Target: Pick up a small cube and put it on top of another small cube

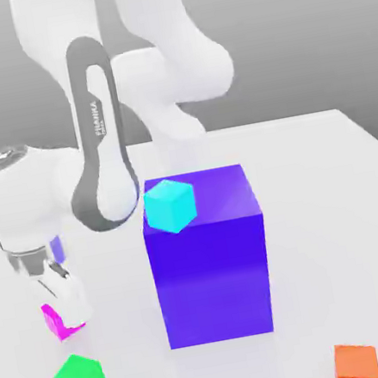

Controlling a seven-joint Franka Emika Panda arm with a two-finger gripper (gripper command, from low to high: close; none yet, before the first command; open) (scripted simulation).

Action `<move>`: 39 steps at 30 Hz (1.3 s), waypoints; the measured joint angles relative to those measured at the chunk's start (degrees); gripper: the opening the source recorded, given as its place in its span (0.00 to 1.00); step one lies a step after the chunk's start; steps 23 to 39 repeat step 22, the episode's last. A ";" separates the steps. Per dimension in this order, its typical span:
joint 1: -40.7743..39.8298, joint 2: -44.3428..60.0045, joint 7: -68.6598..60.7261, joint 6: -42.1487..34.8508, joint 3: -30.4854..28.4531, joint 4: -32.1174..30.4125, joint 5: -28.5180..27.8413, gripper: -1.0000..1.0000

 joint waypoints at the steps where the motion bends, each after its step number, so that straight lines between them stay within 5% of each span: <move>1: 0.57 -1.22 1.17 -0.90 -0.92 -0.30 -1.54 0.00; 5: 1.73 -5.36 3.87 -4.70 -2.64 -0.78 -6.40 0.00; 13: 5.14 -4.14 -15.60 -16.83 3.85 12.62 -9.34 0.00; 18: 4.15 3.76 -21.33 -11.70 6.99 15.32 -6.34 0.00; 19: 3.76 5.32 -21.86 -10.32 7.51 15.44 -5.68 1.00; 39: 3.76 5.32 -21.86 -10.32 7.51 15.44 -5.68 1.00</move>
